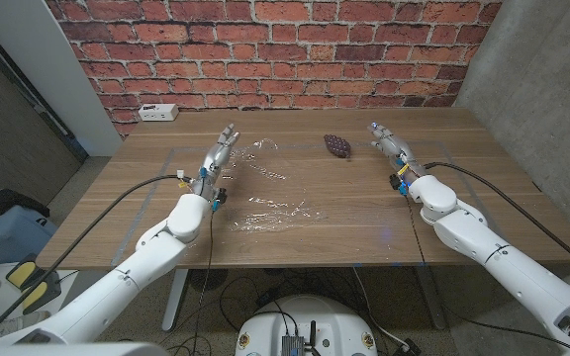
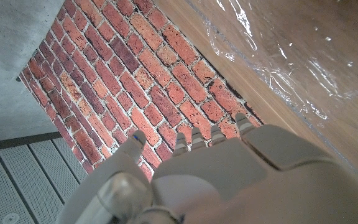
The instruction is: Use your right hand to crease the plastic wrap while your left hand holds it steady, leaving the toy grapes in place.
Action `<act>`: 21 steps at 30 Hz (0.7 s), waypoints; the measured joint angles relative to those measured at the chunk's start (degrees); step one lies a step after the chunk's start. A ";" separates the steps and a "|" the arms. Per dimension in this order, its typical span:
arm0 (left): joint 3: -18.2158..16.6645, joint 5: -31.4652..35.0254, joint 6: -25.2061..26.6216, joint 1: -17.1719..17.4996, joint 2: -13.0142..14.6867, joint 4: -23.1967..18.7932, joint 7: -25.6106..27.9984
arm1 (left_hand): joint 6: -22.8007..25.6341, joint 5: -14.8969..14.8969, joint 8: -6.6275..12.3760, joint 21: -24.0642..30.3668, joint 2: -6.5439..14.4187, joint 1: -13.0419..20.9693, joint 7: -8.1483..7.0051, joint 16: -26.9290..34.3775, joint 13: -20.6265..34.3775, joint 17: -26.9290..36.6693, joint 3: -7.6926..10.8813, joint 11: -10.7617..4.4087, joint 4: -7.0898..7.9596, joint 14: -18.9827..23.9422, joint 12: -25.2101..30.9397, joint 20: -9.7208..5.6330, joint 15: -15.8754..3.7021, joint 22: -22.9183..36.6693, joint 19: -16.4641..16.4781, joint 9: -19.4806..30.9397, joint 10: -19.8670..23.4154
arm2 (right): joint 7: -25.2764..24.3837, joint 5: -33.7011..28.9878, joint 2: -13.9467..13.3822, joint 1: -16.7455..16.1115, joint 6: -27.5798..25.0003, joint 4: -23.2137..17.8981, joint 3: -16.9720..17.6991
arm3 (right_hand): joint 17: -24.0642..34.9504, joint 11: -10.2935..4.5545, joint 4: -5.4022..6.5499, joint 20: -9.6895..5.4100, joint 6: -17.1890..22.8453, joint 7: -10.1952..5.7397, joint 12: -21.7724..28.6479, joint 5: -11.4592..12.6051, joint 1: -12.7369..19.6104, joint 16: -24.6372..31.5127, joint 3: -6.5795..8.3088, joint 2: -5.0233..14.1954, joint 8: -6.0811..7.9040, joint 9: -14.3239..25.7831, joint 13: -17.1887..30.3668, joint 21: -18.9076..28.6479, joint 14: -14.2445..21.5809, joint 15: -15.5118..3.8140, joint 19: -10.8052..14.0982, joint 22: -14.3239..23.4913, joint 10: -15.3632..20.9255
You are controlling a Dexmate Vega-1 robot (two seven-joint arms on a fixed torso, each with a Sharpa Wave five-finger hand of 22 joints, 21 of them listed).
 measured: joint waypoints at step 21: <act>-1.69 9.83 4.34 8.49 3.61 -10.13 5.88 | 1.22 -0.23 0.00 -0.35 -0.31 0.31 0.01 0.00 0.28 -0.01 0.34 0.63 -0.65 0.53 0.00 0.29 0.08 -0.01 -0.32 -0.01 1.86 | -2.42 -8.51 -4.35 -1.61 -5.62 -7.91 -1.61 | -0.01 -0.18 -1.20 -0.13 1.04 0.02 0.42 -0.39 1.38 0.00 0.82 0.48 0.00 -0.01 0.28 0.39 0.72 -0.72 0.74 -0.01 1.22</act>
